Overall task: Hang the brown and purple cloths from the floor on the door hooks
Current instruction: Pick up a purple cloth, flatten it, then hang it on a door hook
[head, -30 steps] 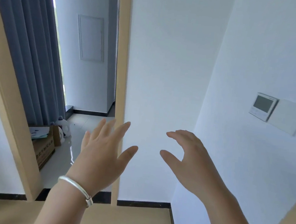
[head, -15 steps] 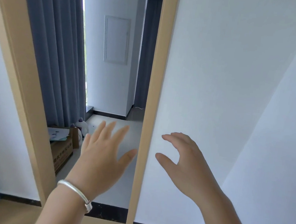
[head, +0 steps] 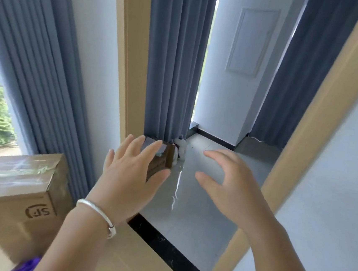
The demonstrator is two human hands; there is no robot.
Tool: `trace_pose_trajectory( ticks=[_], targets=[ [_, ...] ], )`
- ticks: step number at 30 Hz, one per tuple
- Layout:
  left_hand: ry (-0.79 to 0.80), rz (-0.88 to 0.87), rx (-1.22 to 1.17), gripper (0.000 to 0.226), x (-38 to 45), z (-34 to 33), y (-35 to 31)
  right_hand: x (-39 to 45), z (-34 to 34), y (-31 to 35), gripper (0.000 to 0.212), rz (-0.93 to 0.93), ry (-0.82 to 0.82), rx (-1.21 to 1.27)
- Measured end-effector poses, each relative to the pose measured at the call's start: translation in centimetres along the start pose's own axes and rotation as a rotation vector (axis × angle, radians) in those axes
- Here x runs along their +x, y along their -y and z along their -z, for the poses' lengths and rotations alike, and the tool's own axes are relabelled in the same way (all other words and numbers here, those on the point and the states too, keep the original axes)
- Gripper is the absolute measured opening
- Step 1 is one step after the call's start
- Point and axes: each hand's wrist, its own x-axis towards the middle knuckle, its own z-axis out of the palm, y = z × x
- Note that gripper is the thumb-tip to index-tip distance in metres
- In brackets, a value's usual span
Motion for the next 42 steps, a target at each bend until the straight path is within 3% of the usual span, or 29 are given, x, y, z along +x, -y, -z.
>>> trace_pose_trajectory(
  ticks=[7,14,25,30,42],
  targets=[
    [-0.097,0.314,0.049,0.066,2.3,-0.9,4.0,9.2,-6.1,-1.1,0.041,0.206,0.238,0.152],
    [-0.165,0.552,0.118,0.066,1.0,-0.6,9.7,13.3,-13.8,1.7,0.045,0.375,0.431,0.244],
    [-0.208,0.909,0.111,0.065,-0.7,0.7,26.8,20.0,-29.4,13.3,0.046,0.584,0.666,0.241],
    [-0.253,0.993,0.072,0.067,-0.9,1.1,34.1,22.2,-36.1,18.6,0.046,0.645,0.773,0.225],
    [-0.272,1.281,0.07,0.065,-5.3,0.2,43.8,20.9,-50.4,26.5,0.047,0.85,1.059,0.194]
  ],
)
